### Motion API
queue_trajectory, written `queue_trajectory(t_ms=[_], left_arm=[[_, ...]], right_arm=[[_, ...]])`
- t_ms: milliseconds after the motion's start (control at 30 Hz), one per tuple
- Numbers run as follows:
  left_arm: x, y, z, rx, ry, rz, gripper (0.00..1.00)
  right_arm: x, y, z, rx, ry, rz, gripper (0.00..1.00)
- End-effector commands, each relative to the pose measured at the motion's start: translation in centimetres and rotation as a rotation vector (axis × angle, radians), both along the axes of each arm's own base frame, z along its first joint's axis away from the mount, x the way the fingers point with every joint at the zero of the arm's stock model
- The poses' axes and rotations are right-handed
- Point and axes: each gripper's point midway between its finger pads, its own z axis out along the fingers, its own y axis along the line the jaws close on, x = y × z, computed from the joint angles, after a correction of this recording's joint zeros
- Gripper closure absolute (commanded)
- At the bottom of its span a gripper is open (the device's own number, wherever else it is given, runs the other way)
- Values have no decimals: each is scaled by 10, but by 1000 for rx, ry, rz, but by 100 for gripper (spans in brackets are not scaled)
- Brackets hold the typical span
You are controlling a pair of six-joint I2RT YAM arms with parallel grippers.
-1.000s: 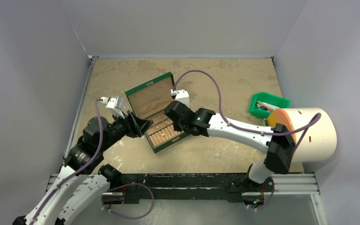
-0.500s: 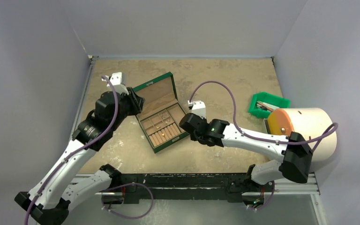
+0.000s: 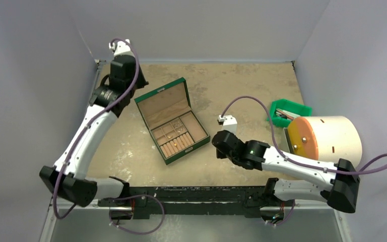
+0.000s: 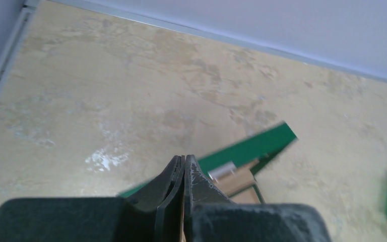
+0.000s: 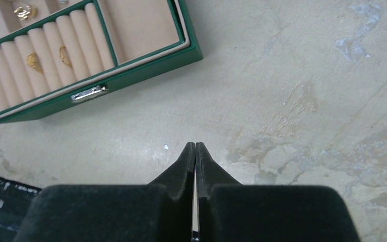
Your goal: Organize the mixed jewelry
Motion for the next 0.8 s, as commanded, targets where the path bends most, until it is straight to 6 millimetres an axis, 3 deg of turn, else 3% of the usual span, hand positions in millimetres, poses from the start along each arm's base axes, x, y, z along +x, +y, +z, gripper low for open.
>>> queue_trajectory(t_ms=[0,167,400,633,767], left_arm=[[36,26,-11,-15,80,38,100],[72,34,-55,-86,212,50,100],[99,23,-110,-130,369,17,100],[91,5,-132,-173,470,-70,100],[75,-16,-143,-237,541,-170,100]], right_arm=[[-4,11,21,143,-62,89,100],[-25,15,34,278,-116,244,100],[-46,12,46,391,-152,354,100],[-54,-12,43,350,-153,350,100],[-59,-11,48,382,-160,372,100]])
